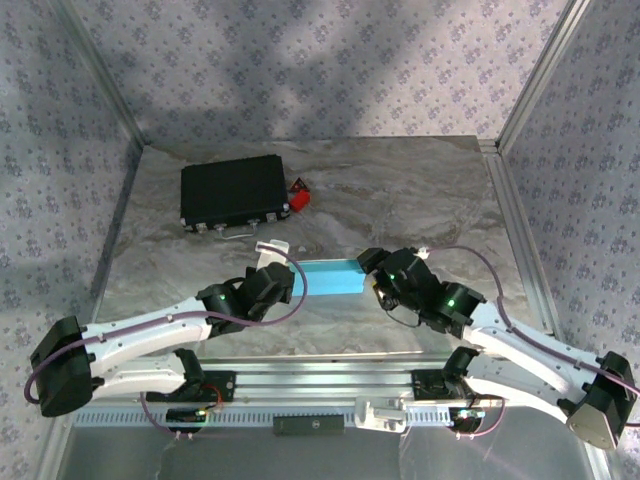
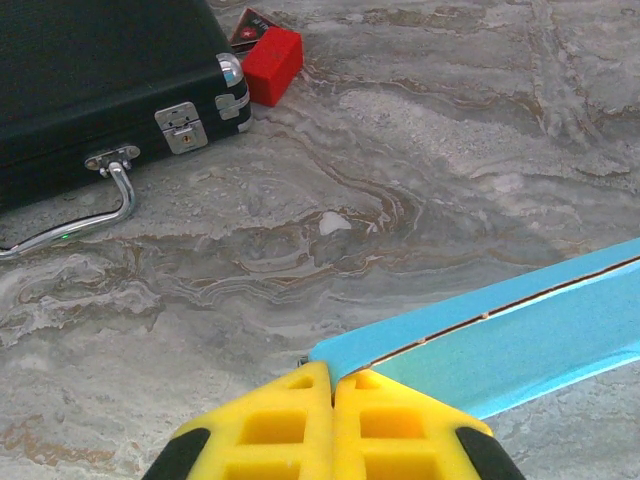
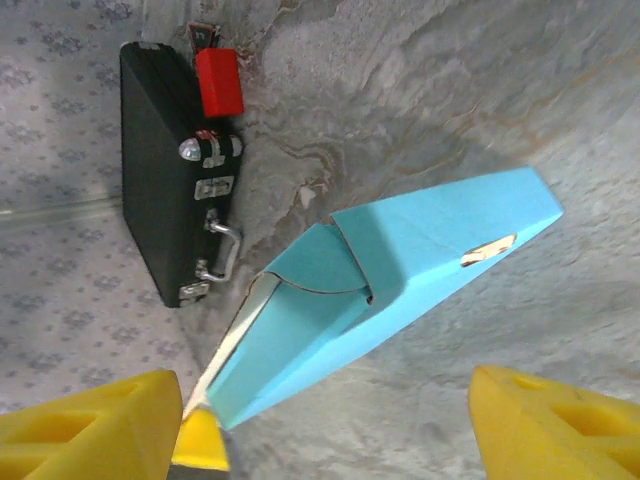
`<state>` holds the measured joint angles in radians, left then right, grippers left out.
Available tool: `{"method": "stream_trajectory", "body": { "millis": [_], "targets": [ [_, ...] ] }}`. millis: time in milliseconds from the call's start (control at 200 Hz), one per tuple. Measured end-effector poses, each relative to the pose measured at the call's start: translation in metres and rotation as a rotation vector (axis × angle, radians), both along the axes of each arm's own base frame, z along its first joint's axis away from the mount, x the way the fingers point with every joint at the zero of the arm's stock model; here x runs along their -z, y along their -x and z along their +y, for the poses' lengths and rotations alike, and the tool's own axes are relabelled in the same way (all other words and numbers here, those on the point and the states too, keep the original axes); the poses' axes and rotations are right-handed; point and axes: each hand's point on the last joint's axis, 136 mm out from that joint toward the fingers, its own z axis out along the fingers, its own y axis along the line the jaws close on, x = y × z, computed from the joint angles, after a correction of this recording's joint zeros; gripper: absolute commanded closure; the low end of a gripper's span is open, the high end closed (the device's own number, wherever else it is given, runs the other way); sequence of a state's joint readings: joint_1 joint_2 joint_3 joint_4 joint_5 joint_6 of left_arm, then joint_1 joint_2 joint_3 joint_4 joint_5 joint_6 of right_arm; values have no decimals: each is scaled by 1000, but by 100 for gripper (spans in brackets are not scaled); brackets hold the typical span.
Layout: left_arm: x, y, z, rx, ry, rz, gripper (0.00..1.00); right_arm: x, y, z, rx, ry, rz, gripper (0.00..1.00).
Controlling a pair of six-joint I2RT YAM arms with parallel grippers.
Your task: Fold the paper box
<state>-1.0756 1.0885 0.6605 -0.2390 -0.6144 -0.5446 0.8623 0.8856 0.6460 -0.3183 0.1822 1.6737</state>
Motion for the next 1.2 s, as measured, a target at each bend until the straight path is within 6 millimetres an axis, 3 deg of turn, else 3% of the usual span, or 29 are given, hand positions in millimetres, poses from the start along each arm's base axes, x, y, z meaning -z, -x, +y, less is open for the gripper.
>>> {"method": "stream_trajectory", "body": {
  "millis": [190, 415, 720, 1009, 1199],
  "targets": [
    [0, 1, -1, 3, -2, 0, 100, 5, -10, 2, 67, -118, 38, 27],
    [0, 0, -2, 3, -4, -1, 100, 26, -18, 1, 94, -164, 94, 39],
    [0, 0, -2, -1, -3, 3, 100, 21, -26, 3, 85, -207, 76, 56],
    [0, 9, 0, 10, 18, 37, 75, 23, -26, 2, 84, -202, 69, 63],
    [-22, 18, 2, 22, 134, 42, 54, 23, -26, 3, 82, -199, 69, 64]
  ]
}}
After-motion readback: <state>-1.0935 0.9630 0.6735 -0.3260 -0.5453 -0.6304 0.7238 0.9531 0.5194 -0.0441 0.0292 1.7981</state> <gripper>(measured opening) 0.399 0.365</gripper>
